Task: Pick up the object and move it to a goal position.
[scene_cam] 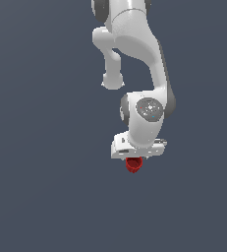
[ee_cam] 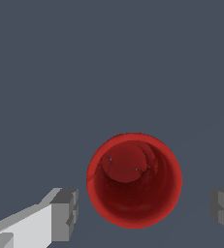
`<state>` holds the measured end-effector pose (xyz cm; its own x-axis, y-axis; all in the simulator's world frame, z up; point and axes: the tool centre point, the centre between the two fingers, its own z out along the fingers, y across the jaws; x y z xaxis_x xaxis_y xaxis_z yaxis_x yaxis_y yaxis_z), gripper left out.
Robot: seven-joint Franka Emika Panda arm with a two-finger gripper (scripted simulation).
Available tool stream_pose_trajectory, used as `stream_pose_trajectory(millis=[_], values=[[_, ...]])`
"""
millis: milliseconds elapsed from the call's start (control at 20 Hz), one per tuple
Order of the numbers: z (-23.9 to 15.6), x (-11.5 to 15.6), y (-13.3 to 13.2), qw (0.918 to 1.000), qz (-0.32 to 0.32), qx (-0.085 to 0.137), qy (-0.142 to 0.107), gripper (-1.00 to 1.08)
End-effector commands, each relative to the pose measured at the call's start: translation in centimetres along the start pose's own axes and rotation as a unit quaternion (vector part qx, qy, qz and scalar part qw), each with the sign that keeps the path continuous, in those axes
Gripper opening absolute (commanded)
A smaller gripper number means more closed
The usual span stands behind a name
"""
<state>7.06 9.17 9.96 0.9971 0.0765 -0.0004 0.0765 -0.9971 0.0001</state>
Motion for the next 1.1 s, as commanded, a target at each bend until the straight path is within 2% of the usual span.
stream_pose_trajectory(millis=[0, 300, 750, 1000, 1050], values=[[0.2, 0.2, -0.2, 1.0, 0.0, 0.0, 0.0, 1.0], [0.8, 0.1, -0.2, 1.0, 0.0, 0.0, 0.0, 1.0], [5.0, 0.1, -0.2, 1.0, 0.0, 0.0, 0.0, 1.0], [5.2, 0.2, -0.2, 1.0, 0.0, 0.0, 0.0, 1.0], [5.2, 0.2, -0.2, 1.0, 0.0, 0.0, 0.0, -1.0]])
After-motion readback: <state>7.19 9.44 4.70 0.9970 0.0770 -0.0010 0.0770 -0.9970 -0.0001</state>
